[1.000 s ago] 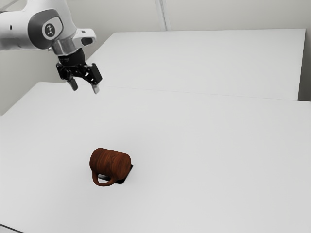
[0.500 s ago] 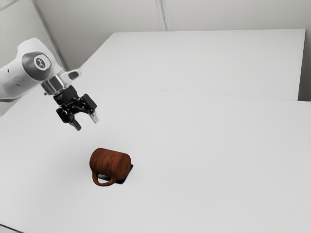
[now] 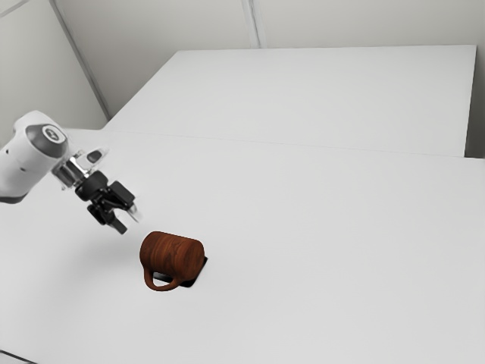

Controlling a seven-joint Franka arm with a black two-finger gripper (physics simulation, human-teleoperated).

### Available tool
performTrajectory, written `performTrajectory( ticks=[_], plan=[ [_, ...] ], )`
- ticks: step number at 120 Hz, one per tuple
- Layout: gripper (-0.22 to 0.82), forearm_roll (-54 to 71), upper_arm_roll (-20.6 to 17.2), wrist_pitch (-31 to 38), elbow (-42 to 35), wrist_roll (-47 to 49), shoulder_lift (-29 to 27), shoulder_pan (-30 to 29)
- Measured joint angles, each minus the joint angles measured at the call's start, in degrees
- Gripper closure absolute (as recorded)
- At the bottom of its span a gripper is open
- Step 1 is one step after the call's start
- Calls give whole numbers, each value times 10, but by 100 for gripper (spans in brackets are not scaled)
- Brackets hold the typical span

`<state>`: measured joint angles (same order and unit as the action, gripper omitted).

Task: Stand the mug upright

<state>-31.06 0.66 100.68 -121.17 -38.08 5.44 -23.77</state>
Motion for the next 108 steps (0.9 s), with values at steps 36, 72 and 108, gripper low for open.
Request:
performTrajectory(
  ticks=[36, 72, 108],
  plan=[
    [0, -80, 1, -24, 9, -103, 64, -17],
    [2, -146, 0, -71, -28, -141, 72, -20],
    [49, -162, -3, -102, -36, -147, 73, -22]
  ],
)
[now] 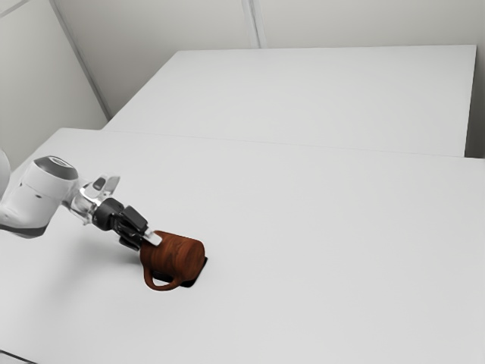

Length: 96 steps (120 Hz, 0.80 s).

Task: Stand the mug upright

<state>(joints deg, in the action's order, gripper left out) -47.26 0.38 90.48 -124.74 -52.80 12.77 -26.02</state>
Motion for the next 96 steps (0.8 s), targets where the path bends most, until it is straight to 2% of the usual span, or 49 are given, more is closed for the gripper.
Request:
performTrajectory(
  ticks=[12, 34, 56, 75, 96],
  plan=[
    [61, -3, 0, -5, 1, -1, -2, 0],
    [72, -3, -1, -11, 2, -3, -6, 2],
    [76, -3, -4, -13, 2, -4, -10, 4],
    [78, 0, -12, -13, 2, -2, -36, 6],
    [79, 19, -43, -2, -3, -1, -79, 5]
  ],
)
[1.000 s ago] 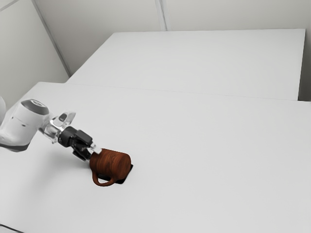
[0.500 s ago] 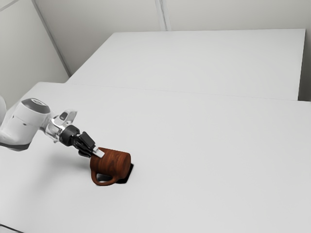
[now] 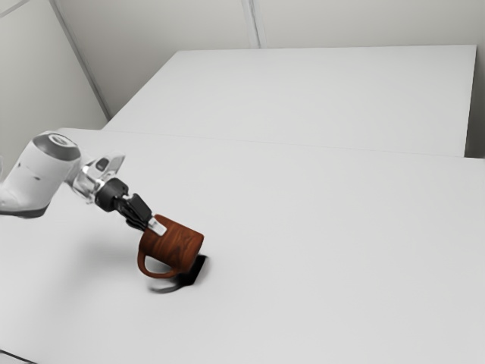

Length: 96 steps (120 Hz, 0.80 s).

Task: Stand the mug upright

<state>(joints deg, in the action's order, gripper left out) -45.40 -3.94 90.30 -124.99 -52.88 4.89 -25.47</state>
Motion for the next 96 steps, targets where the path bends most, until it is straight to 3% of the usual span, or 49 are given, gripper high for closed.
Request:
performTrajectory(
  ticks=[23, 60, 96],
  plan=[
    [79, 63, -61, 62, -11, -17, -55, -12],
    [79, 192, -172, 227, -41, -63, -119, -4],
    [79, 301, -212, 345, -54, -97, -128, -6]
  ],
)
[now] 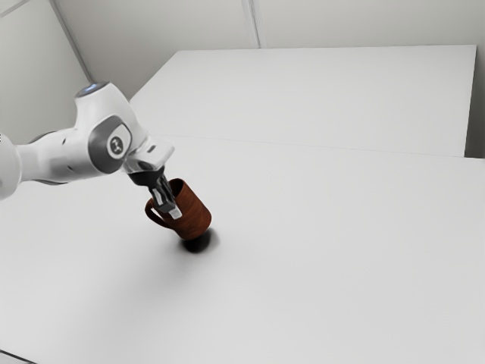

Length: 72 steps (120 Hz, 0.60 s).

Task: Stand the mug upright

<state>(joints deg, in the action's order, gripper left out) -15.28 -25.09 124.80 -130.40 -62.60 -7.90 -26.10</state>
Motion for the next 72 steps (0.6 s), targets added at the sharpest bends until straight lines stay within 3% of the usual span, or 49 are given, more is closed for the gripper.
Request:
performTrajectory(
  ticks=[22, 72],
  plan=[
    [79, 32, -3, 23, -16, -13, 4, 0],
    [79, 81, -5, 2, -15, -18, 25, 1]
  ],
)
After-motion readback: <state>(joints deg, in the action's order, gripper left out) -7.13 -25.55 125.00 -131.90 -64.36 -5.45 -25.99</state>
